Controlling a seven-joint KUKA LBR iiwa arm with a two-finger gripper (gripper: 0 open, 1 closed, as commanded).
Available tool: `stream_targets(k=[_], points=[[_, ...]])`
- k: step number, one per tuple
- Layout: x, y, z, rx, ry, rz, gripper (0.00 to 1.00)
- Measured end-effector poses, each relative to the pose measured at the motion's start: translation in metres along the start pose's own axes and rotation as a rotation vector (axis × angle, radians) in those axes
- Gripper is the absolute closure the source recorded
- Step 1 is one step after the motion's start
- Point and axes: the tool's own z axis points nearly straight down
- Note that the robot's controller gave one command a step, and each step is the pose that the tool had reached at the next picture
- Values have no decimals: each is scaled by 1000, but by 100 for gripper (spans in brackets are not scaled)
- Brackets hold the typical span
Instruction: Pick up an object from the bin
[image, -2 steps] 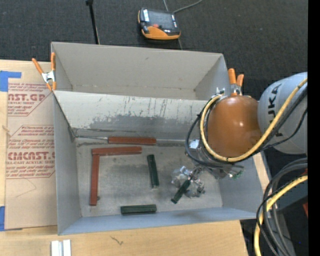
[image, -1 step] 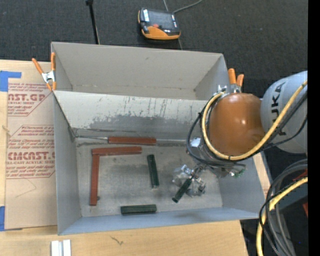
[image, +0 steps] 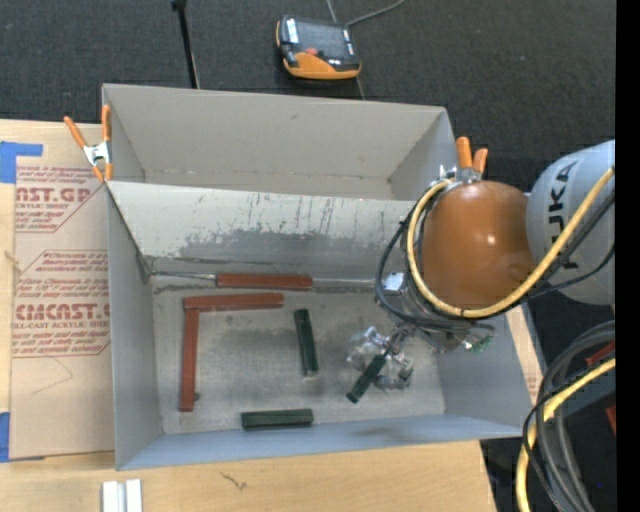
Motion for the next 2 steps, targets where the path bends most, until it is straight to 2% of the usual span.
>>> stream_targets(k=[2], points=[[0, 1, -15, -2, 2, 1, 100]])
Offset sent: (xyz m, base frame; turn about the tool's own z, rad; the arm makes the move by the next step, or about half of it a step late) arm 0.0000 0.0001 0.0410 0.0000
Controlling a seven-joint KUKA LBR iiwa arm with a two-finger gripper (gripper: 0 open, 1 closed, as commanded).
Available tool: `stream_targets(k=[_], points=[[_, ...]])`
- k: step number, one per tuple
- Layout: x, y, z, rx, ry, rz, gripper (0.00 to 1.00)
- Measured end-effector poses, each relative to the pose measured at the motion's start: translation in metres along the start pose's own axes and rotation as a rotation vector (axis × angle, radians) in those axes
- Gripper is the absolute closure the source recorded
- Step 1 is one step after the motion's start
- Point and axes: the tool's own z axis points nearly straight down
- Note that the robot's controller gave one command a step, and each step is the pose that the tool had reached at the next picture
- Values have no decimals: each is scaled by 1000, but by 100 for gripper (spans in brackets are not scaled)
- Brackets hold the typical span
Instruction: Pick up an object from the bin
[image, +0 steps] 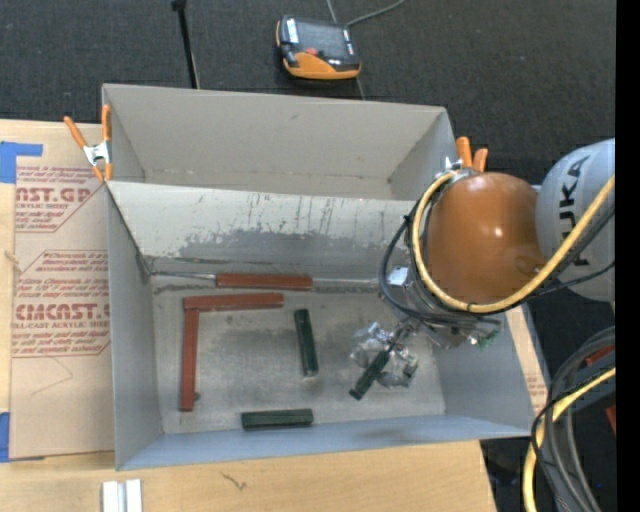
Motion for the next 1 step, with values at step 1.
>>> stream_targets(k=[1], points=[[0, 0, -11, 1, -1, -1, 100]])
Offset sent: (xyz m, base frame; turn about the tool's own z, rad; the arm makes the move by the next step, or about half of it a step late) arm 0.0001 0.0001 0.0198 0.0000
